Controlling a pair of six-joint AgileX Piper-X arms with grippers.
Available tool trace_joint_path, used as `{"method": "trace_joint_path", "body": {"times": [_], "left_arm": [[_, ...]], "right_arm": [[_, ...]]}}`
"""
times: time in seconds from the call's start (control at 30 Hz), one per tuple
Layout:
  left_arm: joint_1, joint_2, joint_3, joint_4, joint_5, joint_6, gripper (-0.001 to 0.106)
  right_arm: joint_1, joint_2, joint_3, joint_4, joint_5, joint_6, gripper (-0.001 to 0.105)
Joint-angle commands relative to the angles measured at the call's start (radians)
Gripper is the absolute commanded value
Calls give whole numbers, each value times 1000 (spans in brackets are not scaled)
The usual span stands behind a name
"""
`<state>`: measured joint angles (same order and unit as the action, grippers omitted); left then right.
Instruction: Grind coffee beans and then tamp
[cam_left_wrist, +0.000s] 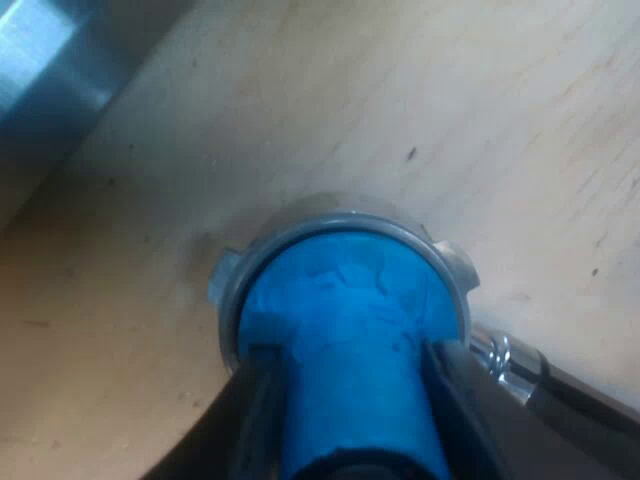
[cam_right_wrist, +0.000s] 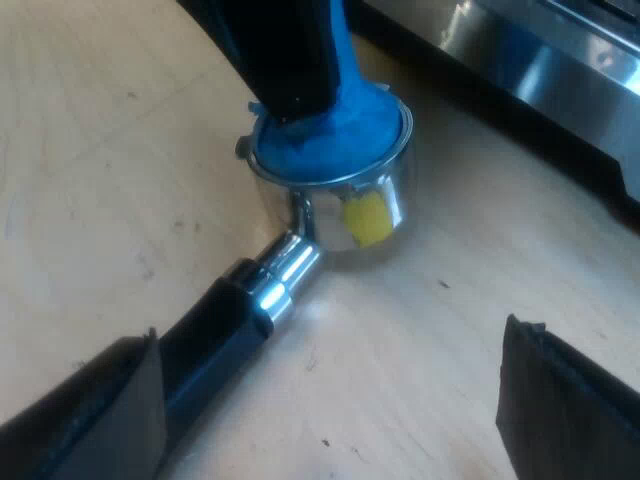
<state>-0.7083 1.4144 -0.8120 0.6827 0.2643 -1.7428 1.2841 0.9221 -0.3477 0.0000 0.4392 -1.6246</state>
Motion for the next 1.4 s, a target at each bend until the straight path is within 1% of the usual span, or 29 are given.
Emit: {"method": "trace_joint_path", "body": {"times": [0.03, 0.2, 0.33, 0.4, 0.6, 0.73, 0.77, 0.97, 1.0, 1.3, 1.4], "left_arm": [[2, -1, -2, 0, 9, -3, 0], [2, -1, -2, -5, 38, -3, 0], [2, 3, -2, -8, 37, -3, 0], [2, 14, -2, -8, 16, -3, 0], [2, 78, -2, 7, 20, -3, 0], [2, 85, -2, 9, 16, -10, 0], [2, 85, -2, 9, 14, -10, 0], [2, 85, 0, 25, -57, -10, 0], [2, 85, 2, 26, -59, -10, 0], [2, 85, 4, 26, -58, -10, 0], [2, 75, 4, 30, -27, -10, 0]], "right_arm": [[2, -4, 1, -13, 12, -9, 71], [2, -4, 1, -13, 12, -9, 71], [2, -4, 1, -13, 12, -9, 71], [2, -4, 1, -13, 12, -9, 71], [2, -4, 1, -13, 12, -9, 71], [2, -4, 1, -13, 12, -9, 71], [2, -4, 1, -13, 12, -9, 71], [2, -4, 1, -13, 12, -9, 71], [2, -4, 1, -13, 12, -9, 71], [2, -4, 1, -13, 12, -9, 71], [2, -4, 1, -13, 12, -9, 71]]}}
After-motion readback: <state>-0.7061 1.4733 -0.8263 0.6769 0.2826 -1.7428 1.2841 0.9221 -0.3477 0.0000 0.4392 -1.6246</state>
